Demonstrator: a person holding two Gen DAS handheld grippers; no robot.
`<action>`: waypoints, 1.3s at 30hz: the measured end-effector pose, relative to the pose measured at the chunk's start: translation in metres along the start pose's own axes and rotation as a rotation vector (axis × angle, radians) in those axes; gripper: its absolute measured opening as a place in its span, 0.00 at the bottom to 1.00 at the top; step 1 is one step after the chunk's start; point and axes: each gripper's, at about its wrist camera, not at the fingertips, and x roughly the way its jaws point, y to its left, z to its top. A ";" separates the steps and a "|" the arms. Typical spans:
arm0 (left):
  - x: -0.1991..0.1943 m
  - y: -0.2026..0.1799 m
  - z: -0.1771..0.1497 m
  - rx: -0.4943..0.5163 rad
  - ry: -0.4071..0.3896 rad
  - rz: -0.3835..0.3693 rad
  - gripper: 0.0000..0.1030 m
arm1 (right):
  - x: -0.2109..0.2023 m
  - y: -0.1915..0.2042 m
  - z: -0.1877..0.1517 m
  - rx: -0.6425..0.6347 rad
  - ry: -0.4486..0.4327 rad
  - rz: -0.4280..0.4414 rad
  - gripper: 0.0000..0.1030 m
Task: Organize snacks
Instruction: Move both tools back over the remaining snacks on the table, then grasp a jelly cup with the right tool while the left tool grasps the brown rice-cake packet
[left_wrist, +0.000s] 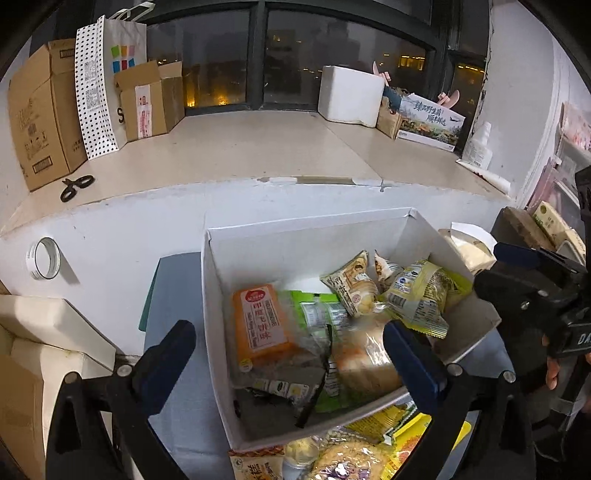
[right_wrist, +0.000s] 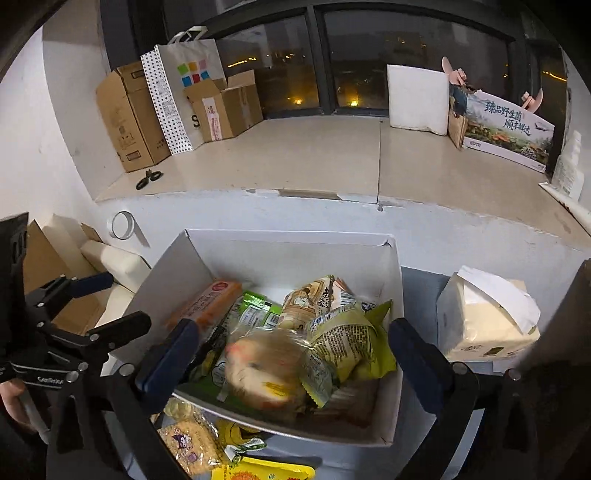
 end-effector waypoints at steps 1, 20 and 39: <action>-0.003 -0.001 -0.002 0.005 -0.003 0.004 1.00 | -0.004 0.000 -0.001 0.001 -0.007 0.004 1.00; -0.136 -0.024 -0.120 0.158 -0.051 -0.078 1.00 | -0.145 0.031 -0.145 -0.109 -0.116 0.116 1.00; -0.127 -0.017 -0.179 0.020 -0.009 -0.060 1.00 | -0.104 0.008 -0.297 0.055 0.086 -0.030 1.00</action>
